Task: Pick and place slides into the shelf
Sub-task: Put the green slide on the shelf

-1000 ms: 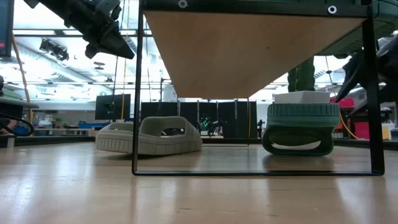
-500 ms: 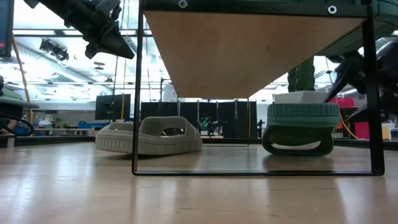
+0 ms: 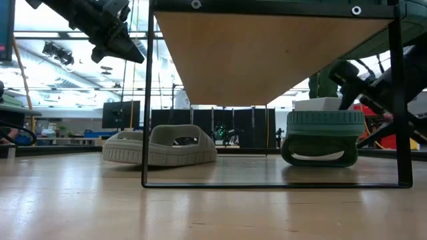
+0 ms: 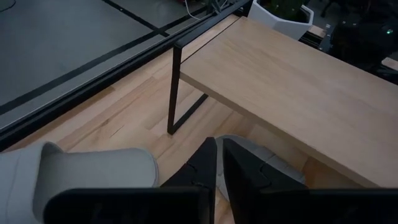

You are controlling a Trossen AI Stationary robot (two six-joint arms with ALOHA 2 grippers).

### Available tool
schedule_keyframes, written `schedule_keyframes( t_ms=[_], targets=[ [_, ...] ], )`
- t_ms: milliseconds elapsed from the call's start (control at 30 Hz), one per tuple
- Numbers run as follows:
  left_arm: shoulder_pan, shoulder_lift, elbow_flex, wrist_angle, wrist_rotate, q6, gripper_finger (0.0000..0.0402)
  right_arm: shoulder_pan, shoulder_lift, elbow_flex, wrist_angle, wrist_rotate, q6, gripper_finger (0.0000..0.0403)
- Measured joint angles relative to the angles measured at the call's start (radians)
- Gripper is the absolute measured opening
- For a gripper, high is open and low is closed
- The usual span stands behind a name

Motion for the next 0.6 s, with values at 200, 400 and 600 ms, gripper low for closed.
schedule_keyframes(
  t_ms=[200, 400, 600],
  targets=[
    [0.000, 0.000, 0.000, 0.000, 0.000, 0.000, 0.0026, -0.017, 0.118, 0.000, 0.085, 0.015, 0.017, 0.0246],
    [0.000, 0.000, 0.000, 0.000, 0.000, 0.000, 0.0033, -0.016, 0.175, 0.001, 0.130, 0.058, 0.021, 0.0211],
    [0.000, 0.000, 0.000, -0.001, 0.000, 0.001, 0.0029, -0.016, 0.171, 0.001, 0.132, 0.094, -0.002, 0.0109]
  ],
)
